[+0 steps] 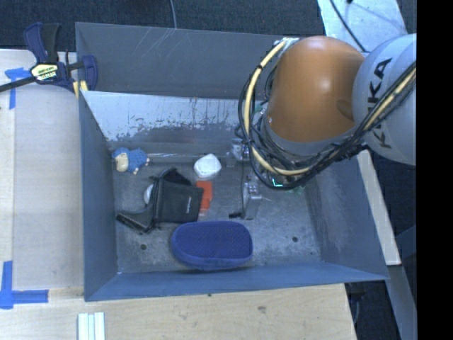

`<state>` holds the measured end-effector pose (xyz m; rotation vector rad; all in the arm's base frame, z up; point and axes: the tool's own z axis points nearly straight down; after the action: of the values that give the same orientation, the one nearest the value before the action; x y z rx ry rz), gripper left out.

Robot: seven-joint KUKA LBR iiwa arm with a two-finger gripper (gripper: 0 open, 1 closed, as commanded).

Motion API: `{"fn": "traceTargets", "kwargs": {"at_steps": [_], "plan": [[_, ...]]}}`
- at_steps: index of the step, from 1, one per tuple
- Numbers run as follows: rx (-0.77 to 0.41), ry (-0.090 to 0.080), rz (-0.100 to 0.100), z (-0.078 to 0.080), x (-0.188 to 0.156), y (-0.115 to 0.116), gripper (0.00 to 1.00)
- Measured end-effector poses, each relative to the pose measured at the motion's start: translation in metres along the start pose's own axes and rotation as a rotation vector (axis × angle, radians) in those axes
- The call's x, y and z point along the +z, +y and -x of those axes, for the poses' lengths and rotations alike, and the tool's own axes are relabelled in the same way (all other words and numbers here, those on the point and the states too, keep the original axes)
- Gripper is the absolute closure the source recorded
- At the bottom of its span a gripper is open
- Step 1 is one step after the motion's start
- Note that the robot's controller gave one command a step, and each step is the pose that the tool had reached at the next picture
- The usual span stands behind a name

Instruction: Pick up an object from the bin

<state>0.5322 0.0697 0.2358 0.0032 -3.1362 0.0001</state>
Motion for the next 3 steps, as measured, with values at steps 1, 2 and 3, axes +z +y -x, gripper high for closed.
{"fn": "traceTargets", "kwargs": {"at_steps": [1,2,3], "plan": [[0.001,0.0,0.0,-0.014,0.134,0.035,0.0],[-0.324,-0.007,-0.001,-0.022,0.164,0.042,0.0],[-0.656,-0.003,-0.017,-0.011,0.163,0.073,0.0]]}}
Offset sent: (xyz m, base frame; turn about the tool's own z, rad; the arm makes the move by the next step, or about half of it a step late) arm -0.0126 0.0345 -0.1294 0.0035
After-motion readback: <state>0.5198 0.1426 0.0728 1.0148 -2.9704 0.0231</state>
